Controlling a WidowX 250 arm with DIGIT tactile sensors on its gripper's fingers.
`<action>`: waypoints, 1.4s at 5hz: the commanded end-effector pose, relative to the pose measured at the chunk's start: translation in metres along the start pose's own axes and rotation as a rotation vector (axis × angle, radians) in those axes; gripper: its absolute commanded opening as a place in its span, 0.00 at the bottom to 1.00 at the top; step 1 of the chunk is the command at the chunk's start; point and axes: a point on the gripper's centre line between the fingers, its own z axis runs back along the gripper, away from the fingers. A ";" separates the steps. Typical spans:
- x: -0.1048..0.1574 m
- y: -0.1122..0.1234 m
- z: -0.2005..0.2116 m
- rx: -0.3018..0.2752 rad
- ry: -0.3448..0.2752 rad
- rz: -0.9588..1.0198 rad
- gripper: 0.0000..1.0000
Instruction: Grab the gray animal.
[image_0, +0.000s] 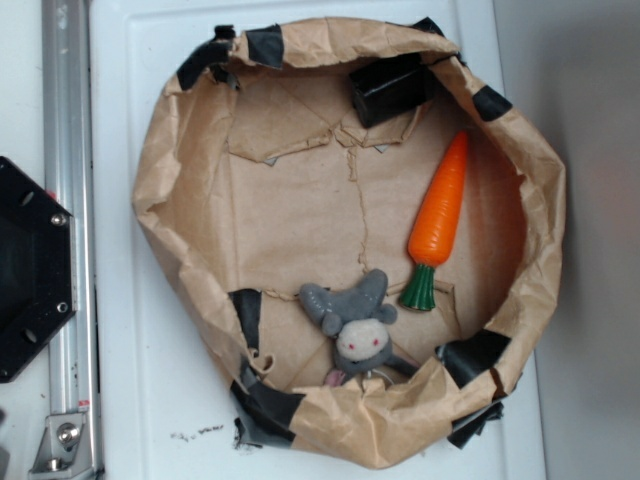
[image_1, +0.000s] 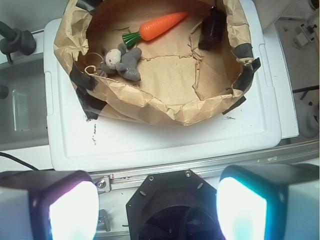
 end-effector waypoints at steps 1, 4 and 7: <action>0.000 0.000 0.000 0.000 0.000 0.000 1.00; 0.104 0.000 -0.063 -0.208 -0.142 -0.339 1.00; 0.134 -0.011 -0.174 -0.232 -0.061 -0.668 1.00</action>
